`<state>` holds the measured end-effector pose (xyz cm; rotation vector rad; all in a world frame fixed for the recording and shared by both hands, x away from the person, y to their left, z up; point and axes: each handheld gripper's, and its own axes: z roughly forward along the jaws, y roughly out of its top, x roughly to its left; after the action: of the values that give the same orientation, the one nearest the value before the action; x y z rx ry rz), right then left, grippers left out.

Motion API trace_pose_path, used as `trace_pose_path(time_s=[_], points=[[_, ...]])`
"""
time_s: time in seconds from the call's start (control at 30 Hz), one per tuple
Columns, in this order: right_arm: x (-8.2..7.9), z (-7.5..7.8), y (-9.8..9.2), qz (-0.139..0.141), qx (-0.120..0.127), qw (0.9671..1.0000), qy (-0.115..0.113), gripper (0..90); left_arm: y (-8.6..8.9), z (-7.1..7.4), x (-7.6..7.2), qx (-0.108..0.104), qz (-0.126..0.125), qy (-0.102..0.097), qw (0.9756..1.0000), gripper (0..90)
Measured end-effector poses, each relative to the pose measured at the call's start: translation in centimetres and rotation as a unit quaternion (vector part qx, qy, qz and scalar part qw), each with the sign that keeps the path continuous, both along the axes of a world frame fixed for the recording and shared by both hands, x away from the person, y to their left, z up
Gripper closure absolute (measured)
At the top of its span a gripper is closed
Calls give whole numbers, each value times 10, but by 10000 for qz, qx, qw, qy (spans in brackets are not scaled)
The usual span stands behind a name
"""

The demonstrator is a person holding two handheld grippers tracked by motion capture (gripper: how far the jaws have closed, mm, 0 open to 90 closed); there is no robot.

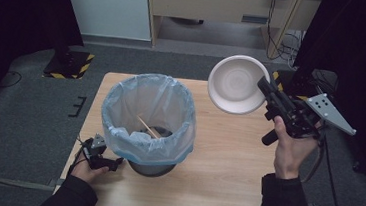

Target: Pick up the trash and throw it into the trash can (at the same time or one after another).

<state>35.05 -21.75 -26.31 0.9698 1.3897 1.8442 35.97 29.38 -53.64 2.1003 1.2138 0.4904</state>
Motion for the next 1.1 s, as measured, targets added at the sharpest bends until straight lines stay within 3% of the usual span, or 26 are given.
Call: trace_pose_path(time_s=[0.7, 1.1], points=[[9, 15, 61, 632, -136, 9979, -8, 837, 0, 0, 0, -1, 0, 0, 10000, 0], [14, 19, 88, 823, -275, 9962, 1, 836, 0, 0, 0, 0, 1, 0, 10000, 0]])
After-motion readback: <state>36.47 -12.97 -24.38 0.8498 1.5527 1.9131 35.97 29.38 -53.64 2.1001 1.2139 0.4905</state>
